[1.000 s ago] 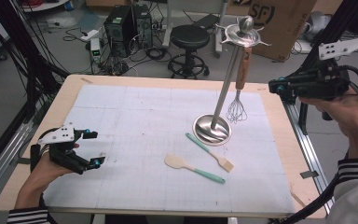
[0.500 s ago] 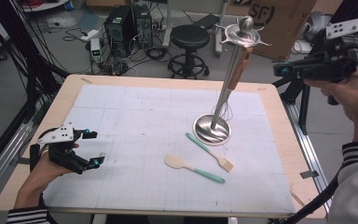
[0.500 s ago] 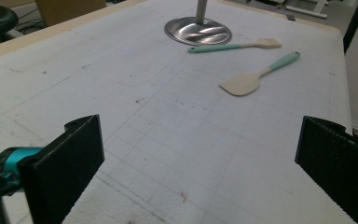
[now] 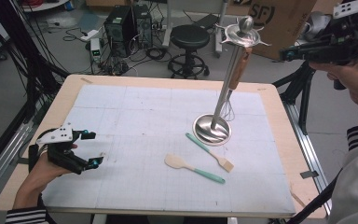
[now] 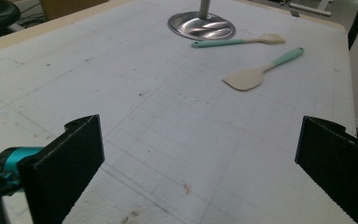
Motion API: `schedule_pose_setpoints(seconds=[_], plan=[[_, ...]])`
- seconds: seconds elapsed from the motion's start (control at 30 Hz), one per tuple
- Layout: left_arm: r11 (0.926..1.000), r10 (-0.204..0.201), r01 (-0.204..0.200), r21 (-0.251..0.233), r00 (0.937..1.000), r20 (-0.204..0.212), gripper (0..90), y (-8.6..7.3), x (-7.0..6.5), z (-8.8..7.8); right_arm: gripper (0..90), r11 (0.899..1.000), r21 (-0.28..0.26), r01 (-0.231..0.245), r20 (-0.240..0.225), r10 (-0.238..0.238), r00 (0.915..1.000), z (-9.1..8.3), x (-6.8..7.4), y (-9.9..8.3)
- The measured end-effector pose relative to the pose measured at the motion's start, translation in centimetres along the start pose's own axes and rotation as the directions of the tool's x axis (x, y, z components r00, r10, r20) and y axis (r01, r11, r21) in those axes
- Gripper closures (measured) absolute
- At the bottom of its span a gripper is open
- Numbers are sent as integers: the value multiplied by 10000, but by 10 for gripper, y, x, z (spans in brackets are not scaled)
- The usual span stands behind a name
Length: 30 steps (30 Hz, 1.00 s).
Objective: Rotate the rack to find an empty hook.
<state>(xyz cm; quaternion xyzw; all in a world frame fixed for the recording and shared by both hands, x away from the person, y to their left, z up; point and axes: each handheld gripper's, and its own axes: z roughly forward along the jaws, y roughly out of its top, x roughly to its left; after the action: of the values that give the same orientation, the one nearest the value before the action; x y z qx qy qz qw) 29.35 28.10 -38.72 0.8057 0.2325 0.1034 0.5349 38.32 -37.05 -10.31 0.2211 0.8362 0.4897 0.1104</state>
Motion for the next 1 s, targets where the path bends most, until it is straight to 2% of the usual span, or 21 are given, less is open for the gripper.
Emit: schedule_pose_setpoints(seconds=[0.27,0.43,0.53,0.67,0.8,1.0], plan=[[10000,-28,28,20,10000,-15,17,-1,0,0,890,9999,-112,-48,327,51,9995,6,-9,8],[10000,-42,42,67,10000,-47,17,-2,2,-1,891,9998,-196,-57,284,62,9996,12,-12,11],[10000,-48,48,29,10000,-56,16,-2,2,-2,890,9998,-176,97,242,-93,9997,16,-11,12],[10000,-37,37,49,10000,-76,17,-2,2,-2,891,9999,-163,20,258,-16,9997,17,-8,13],[10000,-25,25,23,10000,-69,17,-2,1,-2,891,9997,-185,144,120,-141,9998,19,0,15],[10000,-60,60,-52,10000,-1,17,-2,2,-1,891,9989,-138,447,-201,-450,9988,34,16,19]])
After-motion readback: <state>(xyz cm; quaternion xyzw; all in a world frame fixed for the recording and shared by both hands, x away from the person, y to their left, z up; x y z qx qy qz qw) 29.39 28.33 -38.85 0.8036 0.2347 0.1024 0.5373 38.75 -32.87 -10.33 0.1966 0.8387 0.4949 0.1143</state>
